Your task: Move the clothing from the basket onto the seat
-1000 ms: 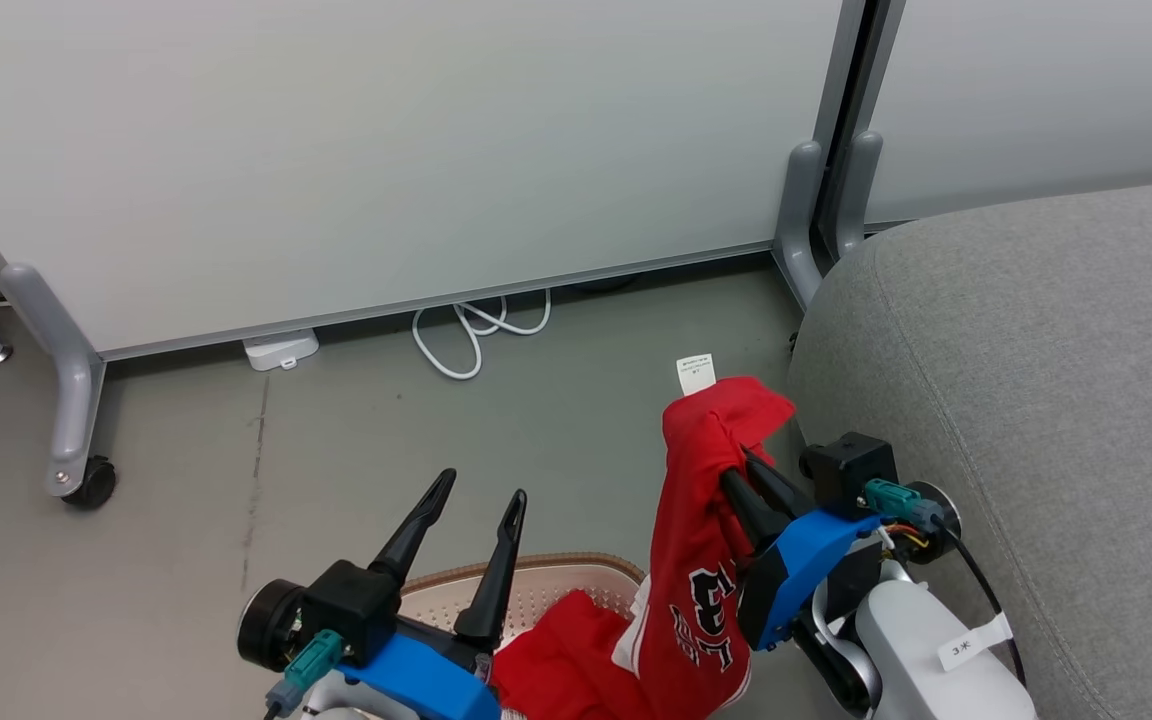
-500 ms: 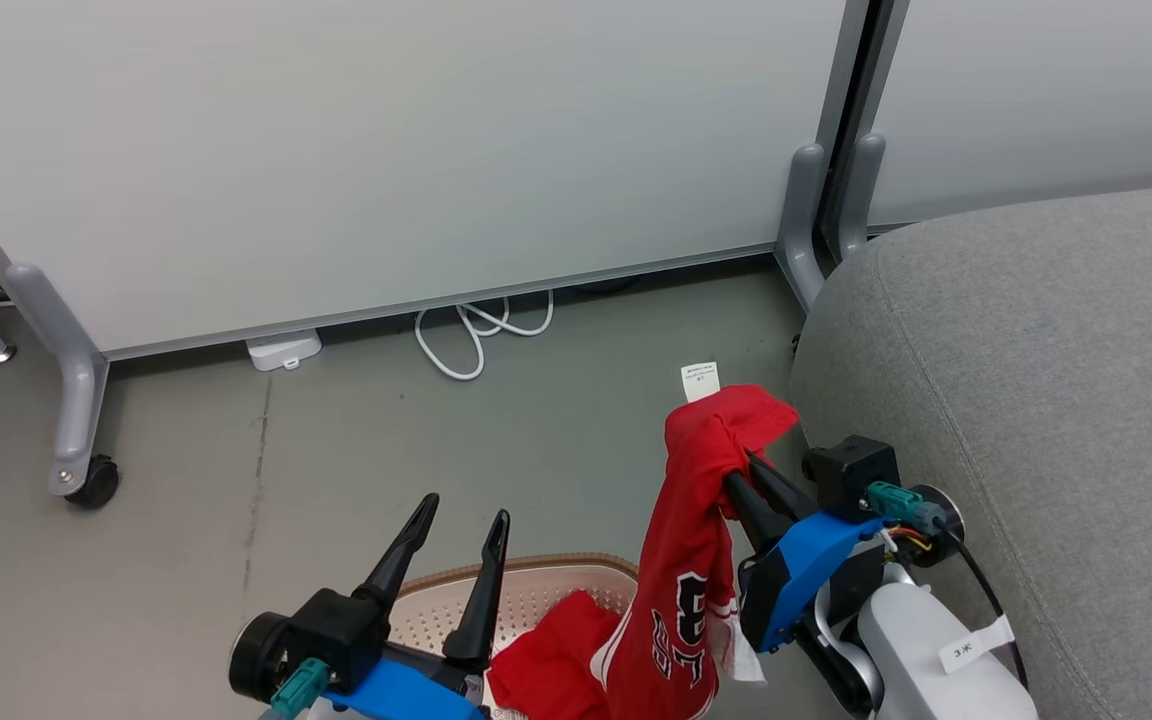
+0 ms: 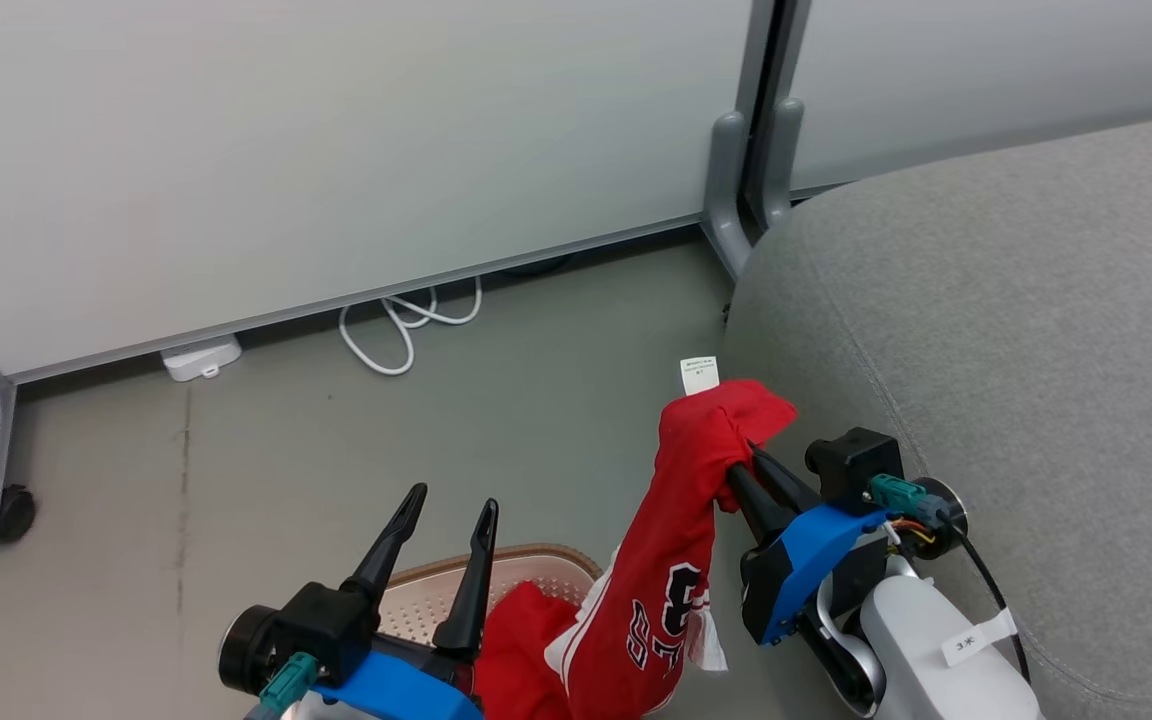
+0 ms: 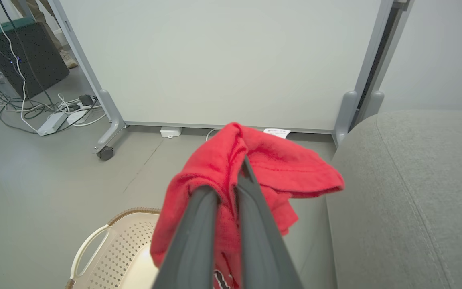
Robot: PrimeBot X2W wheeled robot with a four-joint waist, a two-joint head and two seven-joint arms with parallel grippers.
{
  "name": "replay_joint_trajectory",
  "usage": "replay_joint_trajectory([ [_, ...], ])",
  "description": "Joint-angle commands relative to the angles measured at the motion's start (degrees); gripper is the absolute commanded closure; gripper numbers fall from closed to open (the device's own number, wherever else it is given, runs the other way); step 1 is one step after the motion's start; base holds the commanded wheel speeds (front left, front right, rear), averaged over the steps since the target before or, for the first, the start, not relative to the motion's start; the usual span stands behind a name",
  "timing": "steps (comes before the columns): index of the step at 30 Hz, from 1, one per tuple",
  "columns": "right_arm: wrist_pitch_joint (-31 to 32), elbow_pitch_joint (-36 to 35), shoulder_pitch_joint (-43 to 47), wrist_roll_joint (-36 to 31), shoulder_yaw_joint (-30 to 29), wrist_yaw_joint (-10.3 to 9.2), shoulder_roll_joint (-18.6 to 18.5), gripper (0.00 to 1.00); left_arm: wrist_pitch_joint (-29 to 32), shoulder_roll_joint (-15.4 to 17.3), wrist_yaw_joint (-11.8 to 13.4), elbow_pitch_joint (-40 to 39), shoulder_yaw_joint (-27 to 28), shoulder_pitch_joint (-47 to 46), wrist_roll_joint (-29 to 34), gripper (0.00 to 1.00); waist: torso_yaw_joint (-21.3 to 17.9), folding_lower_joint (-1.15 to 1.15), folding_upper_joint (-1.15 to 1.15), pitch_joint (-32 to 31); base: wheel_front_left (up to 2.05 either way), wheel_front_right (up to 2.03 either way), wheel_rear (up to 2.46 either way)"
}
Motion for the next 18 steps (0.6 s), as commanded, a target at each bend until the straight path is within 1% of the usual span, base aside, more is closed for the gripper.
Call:
replay_joint_trajectory([
  [1, -0.18, -0.08, -0.62, -0.05, -0.21, 0.03, -0.21, 1.00, -0.17, -0.16, -0.32, -0.01, 0.35, -0.18, 0.51, 0.00, -2.14, 0.00, 0.00, 0.68, 0.00, 0.00, 0.00],
  [13, -1.12, -0.17, -1.00, 1.63, 0.63, 0.02, -0.19, 1.00, -0.17, -0.71, -0.97, 0.15, 0.88, -1.32, 2.03, 0.00, -14.86, 0.00, 0.00, 1.87, 0.00, 0.00, 0.00],
  [18, -1.69, 0.46, -0.51, 2.65, 0.97, 0.03, -0.18, 1.00, -0.17, -0.60, -1.22, 0.39, 0.44, -1.39, 2.33, 0.00, -19.16, 0.00, 0.00, 2.28, 0.00, 0.00, 0.00],
])
